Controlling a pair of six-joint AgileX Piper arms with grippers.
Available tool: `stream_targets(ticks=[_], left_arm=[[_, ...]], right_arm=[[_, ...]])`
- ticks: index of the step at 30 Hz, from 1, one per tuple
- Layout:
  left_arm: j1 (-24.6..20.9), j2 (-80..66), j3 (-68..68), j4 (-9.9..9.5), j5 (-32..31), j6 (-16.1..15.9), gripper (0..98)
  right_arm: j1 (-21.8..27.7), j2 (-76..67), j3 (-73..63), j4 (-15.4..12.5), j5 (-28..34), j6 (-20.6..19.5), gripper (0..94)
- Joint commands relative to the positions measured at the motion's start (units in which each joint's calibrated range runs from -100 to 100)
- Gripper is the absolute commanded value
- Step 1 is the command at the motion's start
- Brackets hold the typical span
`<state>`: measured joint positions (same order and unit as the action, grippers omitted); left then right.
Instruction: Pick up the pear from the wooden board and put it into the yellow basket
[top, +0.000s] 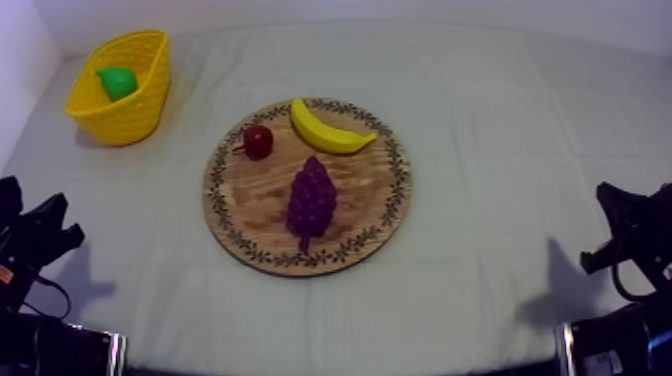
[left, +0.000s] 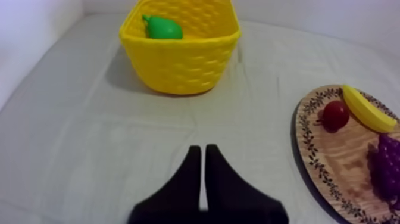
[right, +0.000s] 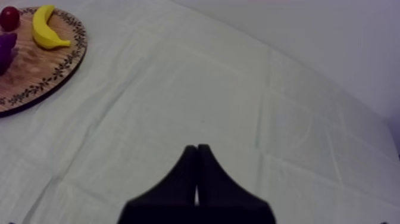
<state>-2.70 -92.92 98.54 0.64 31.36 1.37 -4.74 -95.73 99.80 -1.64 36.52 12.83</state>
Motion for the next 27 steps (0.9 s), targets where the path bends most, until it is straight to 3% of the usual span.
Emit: stream_targets(ticks=[1,10,15,27], left_arm=[[0.2,-3.5,-0.2,-1.36,2.3,2.6,0.0],[0.1,-6.7,-0.5,-2.44,6.5,8.3,0.0],[-0.1,-6.8,0.6,-2.54,3.4,8.6,0.0],[-0.1,-6.8,0.9,-2.57,2.7,8.8,0.0]], right_arm=[[0.0,0.0,0.0,0.0,0.0,0.0,0.2],[0.0,0.0,0.0,0.0,0.0,0.0,0.2],[0.0,0.0,0.0,0.0,0.0,0.0,0.2],[0.1,0.0,0.0,0.0,0.0,0.0,0.2]])
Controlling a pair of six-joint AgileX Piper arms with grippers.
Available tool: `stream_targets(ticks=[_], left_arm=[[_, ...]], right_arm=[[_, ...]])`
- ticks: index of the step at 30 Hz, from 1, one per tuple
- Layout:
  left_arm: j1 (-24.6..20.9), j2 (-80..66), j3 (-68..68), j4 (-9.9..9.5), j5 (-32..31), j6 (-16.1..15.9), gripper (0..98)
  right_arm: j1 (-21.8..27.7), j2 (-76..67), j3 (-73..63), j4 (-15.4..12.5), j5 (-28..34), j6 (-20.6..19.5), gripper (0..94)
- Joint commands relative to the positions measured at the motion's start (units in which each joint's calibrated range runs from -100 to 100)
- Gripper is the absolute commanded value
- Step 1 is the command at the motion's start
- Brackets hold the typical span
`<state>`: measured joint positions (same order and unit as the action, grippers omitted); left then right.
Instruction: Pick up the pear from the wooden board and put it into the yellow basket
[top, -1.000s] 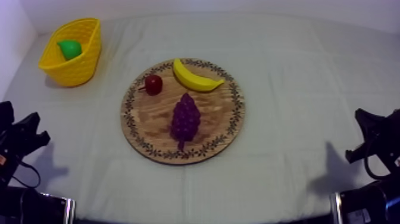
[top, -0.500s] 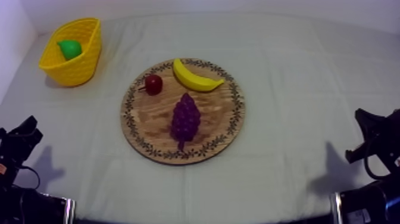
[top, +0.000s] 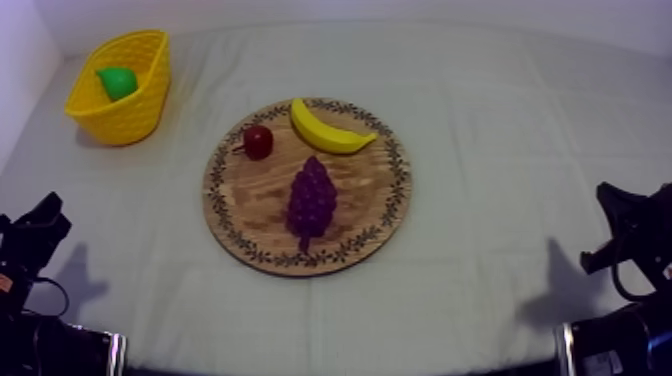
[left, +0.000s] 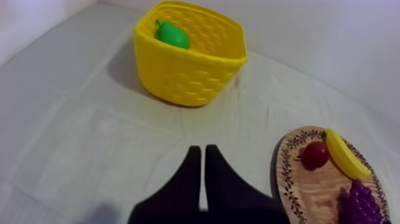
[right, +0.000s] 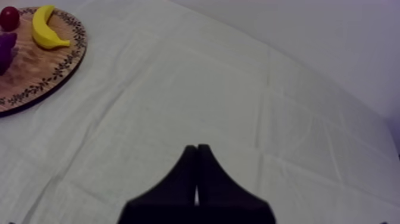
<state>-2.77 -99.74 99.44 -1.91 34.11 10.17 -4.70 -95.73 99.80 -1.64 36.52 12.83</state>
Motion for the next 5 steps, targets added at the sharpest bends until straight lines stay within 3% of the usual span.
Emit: stream_targets(ticks=[1,5], left_arm=[[0.0,0.0,0.0,-0.02,-0.1,0.0,0.0],[0.0,0.0,0.0,-0.02,-0.1,0.0,0.0]], right_arm=[[0.0,0.0,0.0,0.0,0.0,0.0,0.2],[0.0,0.0,0.0,0.0,0.0,0.0,0.2]])
